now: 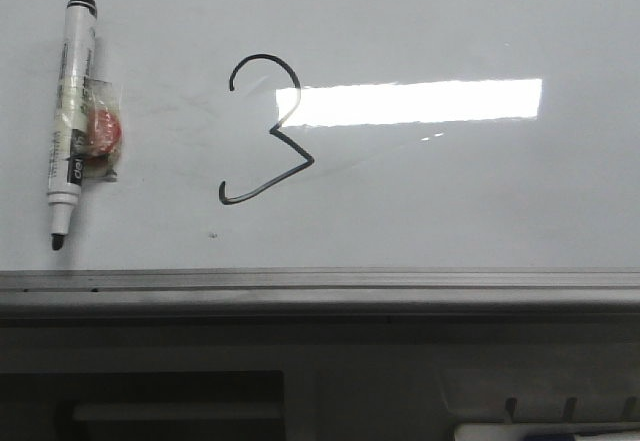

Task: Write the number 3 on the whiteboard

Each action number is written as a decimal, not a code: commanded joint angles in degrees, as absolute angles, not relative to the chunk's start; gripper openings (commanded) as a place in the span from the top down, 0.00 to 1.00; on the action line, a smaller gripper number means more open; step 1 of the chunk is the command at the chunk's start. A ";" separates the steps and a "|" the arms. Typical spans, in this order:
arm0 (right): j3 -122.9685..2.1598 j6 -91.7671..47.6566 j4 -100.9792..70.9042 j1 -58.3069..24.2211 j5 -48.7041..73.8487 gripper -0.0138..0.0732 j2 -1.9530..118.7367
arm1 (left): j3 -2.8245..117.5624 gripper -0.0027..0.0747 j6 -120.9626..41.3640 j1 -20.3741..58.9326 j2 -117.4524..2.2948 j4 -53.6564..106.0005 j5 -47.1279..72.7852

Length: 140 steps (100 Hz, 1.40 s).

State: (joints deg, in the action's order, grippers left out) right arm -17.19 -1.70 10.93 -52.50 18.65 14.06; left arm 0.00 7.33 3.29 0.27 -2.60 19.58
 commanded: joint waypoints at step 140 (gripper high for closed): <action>2.12 -1.58 4.98 0.70 5.63 0.91 -1.50 | -0.67 0.99 7.55 3.17 1.68 -2.00 17.11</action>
State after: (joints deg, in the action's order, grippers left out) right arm 0.48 -1.70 5.25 0.30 5.58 -0.60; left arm 0.00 7.33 3.29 0.27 -2.60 19.71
